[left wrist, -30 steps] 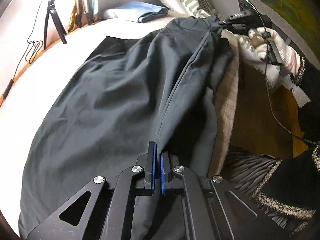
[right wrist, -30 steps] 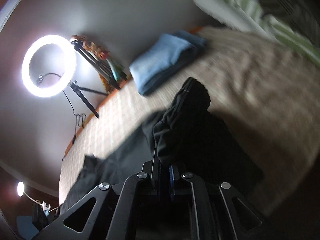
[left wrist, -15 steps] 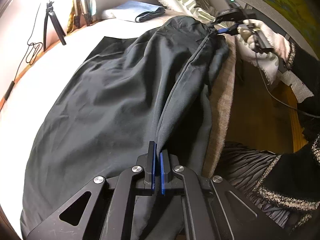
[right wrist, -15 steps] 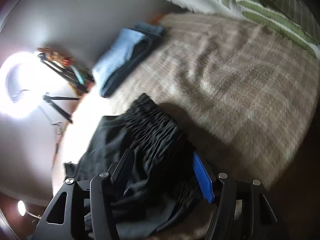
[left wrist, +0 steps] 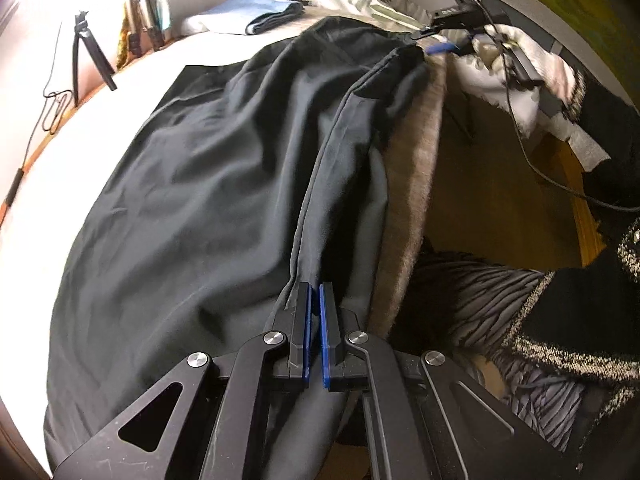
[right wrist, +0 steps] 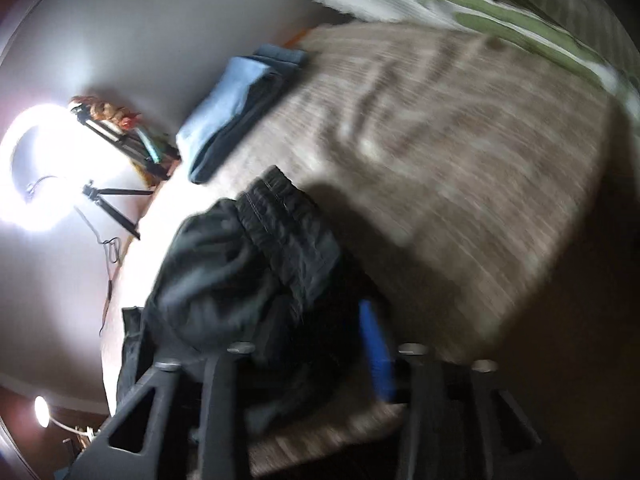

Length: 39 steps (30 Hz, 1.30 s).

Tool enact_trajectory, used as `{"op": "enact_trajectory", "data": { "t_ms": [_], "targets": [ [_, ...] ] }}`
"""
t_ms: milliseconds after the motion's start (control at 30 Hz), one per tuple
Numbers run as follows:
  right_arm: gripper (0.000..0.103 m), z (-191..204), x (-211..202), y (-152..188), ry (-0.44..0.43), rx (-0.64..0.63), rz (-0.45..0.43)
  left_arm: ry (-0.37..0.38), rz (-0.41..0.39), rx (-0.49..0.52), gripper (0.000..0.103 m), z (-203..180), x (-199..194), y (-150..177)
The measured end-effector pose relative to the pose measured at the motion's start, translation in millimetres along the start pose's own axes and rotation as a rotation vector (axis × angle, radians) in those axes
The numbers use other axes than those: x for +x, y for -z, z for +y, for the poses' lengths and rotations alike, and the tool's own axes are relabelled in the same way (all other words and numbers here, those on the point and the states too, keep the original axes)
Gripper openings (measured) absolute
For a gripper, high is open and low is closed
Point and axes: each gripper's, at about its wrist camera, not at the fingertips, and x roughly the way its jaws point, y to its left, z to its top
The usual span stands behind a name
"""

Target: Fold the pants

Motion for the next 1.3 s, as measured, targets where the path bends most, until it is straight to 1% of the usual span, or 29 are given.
{"op": "enact_trajectory", "data": {
  "t_ms": [33,67,100,167,200,233,333,400,433,467,500,533,567,600,667,733,833,900,967,1033,1133,1200,1300],
  "targets": [
    [0.070,-4.5,-1.2,4.0,-0.015,0.022,-0.006,-0.001,-0.009,-0.015,0.003,2.1,-1.6,-2.3],
    [0.073,-7.1,-1.9,5.7,-0.028,0.034,-0.007,0.006,-0.023,-0.029,0.007,3.8,-3.6,-4.6],
    [0.073,-10.4,-0.9,7.7,-0.049,0.052,-0.003,0.020,-0.043,-0.052,0.012,7.3,-5.7,-9.2],
    [0.075,-15.6,5.5,9.2,-0.113,0.090,0.014,0.051,-0.057,-0.085,0.018,10.9,-4.3,-19.0],
    [0.076,-17.6,8.3,9.5,-0.125,0.104,0.018,0.053,-0.066,-0.092,0.022,11.9,-2.0,-26.8],
    [0.077,-18.6,12.4,9.3,-0.131,0.119,0.024,0.059,-0.070,-0.096,0.023,11.3,1.8,-33.2],
    [0.083,-16.9,17.9,6.6,-0.151,0.143,0.004,0.119,-0.060,-0.125,0.029,12.6,19.3,-51.2],
    [0.082,-13.6,21.2,4.9,-0.166,0.155,0.001,0.140,-0.035,-0.131,0.031,10.7,35.3,-60.7],
    [0.079,-12.1,22.4,5.0,-0.168,0.159,-0.003,0.140,-0.027,-0.127,0.031,8.7,40.2,-62.8],
    [0.074,-9.3,23.3,4.6,-0.156,0.156,-0.015,0.148,-0.015,-0.123,0.031,6.5,47.6,-65.7],
    [0.050,-6.5,24.7,3.9,-0.156,0.142,-0.016,0.160,-0.011,-0.123,0.030,4.6,51.9,-66.9],
    [0.037,-3.0,28.2,2.6,-0.149,0.129,-0.001,0.176,-0.010,-0.129,0.029,3.3,55.9,-67.8],
    [0.029,0.8,30.4,1.2,-0.145,0.123,0.009,0.189,-0.019,-0.135,0.018,2.0,57.1,-68.5],
    [0.026,4.5,29.3,0.2,-0.142,0.115,0.002,0.198,-0.028,-0.133,0.010,0.2,56.3,-68.7],
    [0.022,17.6,19.4,-5.8,-0.150,0.069,-0.026,0.192,-0.054,-0.097,0.009,-8.4,50.8,-68.9],
    [0.020,36.0,-3.1,-15.2,-0.169,0.008,-0.073,0.179,-0.067,-0.045,0.008,-21.6,44.7,-67.9],
    [0.018,55.2,-38.9,-26.0,-0.233,-0.027,-0.131,0.121,-0.079,0.028,0.008,-36.4,36.4,-65.6],
    [0.018,67.7,-60.4,-31.5,-0.255,-0.069,-0.181,0.100,-0.090,0.039,0.008,-39.8,34.1,-65.4],
    [0.018,74.1,-69.9,-33.9,-0.247,-0.104,-0.216,0.081,-0.099,0.018,0.010,-39.4,35.8,-67.8],
    [0.018,65.9,-61.0,-32.4,-0.206,-0.103,-0.209,0.075,-0.087,-0.002,0.012,-35.3,40.6,-65.9],
    [0.018,43.4,-20.3,-24.0,-0.055,-0.109,-0.132,0.091,-0.064,0.002,0.012,-37.1,44.3,-63.2],
    [0.018,22.4,-1.3,-16.2,-0.026,-0.071,-0.080,0.105,-0.045,0.026,0.012,-41.5,45.5,-62.5],
    [0.020,0.0,9.4,-8.2,-0.015,-0.027,-0.064,0.107,-0.007,0.062,0.012,-48.5,52.2,-58.2]
  ]
}}
